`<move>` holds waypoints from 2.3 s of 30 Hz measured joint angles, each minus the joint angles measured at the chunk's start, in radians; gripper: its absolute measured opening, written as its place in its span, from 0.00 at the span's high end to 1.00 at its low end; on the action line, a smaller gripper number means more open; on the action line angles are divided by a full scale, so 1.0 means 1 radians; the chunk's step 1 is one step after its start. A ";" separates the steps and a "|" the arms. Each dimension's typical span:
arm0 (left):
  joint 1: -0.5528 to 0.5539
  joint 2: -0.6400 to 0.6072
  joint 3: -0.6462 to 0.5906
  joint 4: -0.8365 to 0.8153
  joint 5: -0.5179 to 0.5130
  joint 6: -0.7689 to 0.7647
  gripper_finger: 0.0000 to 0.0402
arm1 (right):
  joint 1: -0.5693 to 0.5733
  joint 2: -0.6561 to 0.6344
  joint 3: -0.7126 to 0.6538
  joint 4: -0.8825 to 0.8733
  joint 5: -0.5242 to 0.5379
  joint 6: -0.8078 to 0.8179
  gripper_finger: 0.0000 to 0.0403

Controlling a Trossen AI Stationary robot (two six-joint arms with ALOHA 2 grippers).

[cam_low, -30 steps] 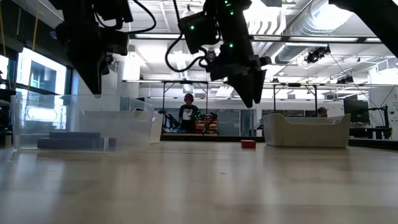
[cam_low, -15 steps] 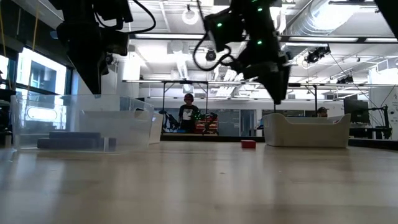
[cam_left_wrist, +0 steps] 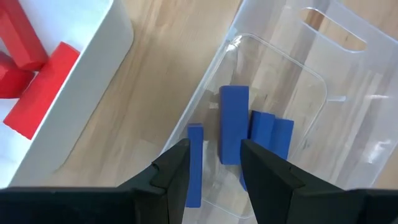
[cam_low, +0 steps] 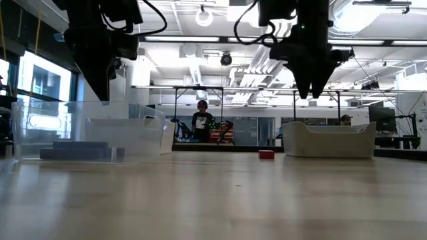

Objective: Sort & place blocks by color
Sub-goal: Put the red block into the white bin

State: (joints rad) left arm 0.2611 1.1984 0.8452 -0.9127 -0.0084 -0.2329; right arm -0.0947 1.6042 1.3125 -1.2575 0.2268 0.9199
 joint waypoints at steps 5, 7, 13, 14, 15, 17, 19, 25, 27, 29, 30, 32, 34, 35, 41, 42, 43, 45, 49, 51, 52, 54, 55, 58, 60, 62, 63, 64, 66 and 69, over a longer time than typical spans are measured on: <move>0.000 0.000 0.000 -0.001 0.000 0.000 0.67 | 0.013 -0.043 -0.028 0.087 0.006 0.067 0.58; 0.000 0.000 0.000 -0.001 0.006 0.000 0.67 | 0.022 -0.043 -0.028 0.124 0.008 0.067 0.56; 0.000 0.000 0.000 -0.001 0.020 0.011 0.67 | 0.033 -0.041 -0.028 0.253 0.010 0.098 0.47; 0.000 0.000 0.000 -0.001 0.020 0.020 0.66 | 0.032 -0.041 -0.028 0.272 0.010 0.110 0.46; 0.000 0.000 0.000 -0.002 0.020 0.029 0.66 | 0.032 -0.041 -0.028 0.288 0.010 0.125 0.44; 0.000 0.000 0.000 -0.001 0.016 0.044 0.66 | 0.032 -0.041 -0.028 0.310 0.011 0.171 0.42; 0.000 0.000 0.000 -0.001 0.007 0.054 0.66 | 0.029 -0.041 -0.028 0.329 0.013 0.215 0.41; 0.000 0.000 0.000 -0.001 -0.031 0.053 0.66 | 0.027 -0.041 -0.028 0.369 0.063 0.320 0.41; 0.000 0.000 0.000 -0.001 -0.033 0.053 0.66 | 0.021 -0.039 -0.028 0.372 0.073 0.344 0.41; 0.000 0.000 0.000 -0.001 -0.033 0.053 0.66 | 0.013 -0.031 -0.028 0.372 0.078 0.368 0.41; 0.000 0.000 0.000 -0.001 -0.033 0.053 0.66 | 0.008 -0.024 -0.028 0.372 0.078 0.377 0.41; 0.000 0.000 0.000 0.001 -0.033 0.053 0.66 | -0.001 -0.003 -0.028 0.374 0.075 0.382 0.41; 0.000 0.000 0.000 0.001 -0.033 0.053 0.66 | -0.009 0.028 -0.028 0.380 0.053 0.383 0.41; 0.000 0.000 0.000 0.001 -0.033 0.053 0.66 | -0.012 0.045 -0.028 0.380 0.045 0.383 0.41; 0.000 0.000 0.000 0.001 -0.033 0.053 0.66 | -0.028 0.118 -0.028 0.386 0.027 0.427 0.41; 0.000 0.000 0.000 0.002 -0.033 0.053 0.66 | -0.031 0.126 -0.028 0.393 0.027 0.433 0.41; 0.000 0.000 0.000 0.001 -0.033 0.053 0.66 | -0.037 0.134 -0.028 0.403 0.027 0.436 0.41; 0.000 0.000 0.000 0.002 -0.033 0.053 0.66 | -0.044 0.153 -0.028 0.412 0.027 0.447 0.41; 0.000 0.000 0.000 0.002 -0.033 0.053 0.66 | -0.058 0.188 -0.028 0.432 0.026 0.470 0.41; 0.000 0.000 0.000 0.002 -0.033 0.053 0.66 | -0.063 0.206 -0.028 0.447 0.023 0.471 0.41; 0.000 0.000 0.000 0.002 -0.033 0.053 0.66 | -0.067 0.215 -0.028 0.455 0.019 0.471 0.41; 0.000 0.000 -0.001 0.002 -0.033 0.053 0.66 | -0.072 0.235 -0.028 0.466 0.014 0.471 0.41; 0.000 0.000 -0.001 0.002 -0.033 0.053 0.66 | -0.076 0.246 -0.028 0.474 0.007 0.472 0.41; 0.000 0.000 -0.001 0.001 -0.033 0.053 0.66 | -0.082 0.274 -0.028 0.472 0.006 0.487 0.41; 0.000 0.000 -0.001 0.000 -0.033 0.054 0.66 | -0.083 0.293 -0.028 0.475 0.006 0.497 0.41; 0.000 0.000 -0.001 -0.001 -0.033 0.064 0.66 | -0.084 0.311 -0.028 0.477 0.007 0.503 0.41; 0.000 0.000 -0.001 -0.001 -0.033 0.071 0.66 | -0.084 0.319 -0.028 0.479 0.006 0.512 0.41; 0.000 0.000 -0.001 -0.002 -0.033 0.080 0.66 | -0.084 0.329 -0.028 0.479 0.006 0.516 0.41; 0.000 0.000 -0.001 -0.001 -0.033 0.093 0.65 | -0.084 0.344 -0.028 0.481 0.005 0.517 0.41; 0.000 0.000 -0.001 -0.002 -0.033 0.096 0.66 | -0.084 0.364 -0.028 0.483 0.009 0.523 0.41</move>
State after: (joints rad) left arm 0.2607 1.1986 0.8444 -0.9144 -0.0414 -0.1371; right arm -0.1789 1.9685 1.2850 -0.7750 0.2358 1.4428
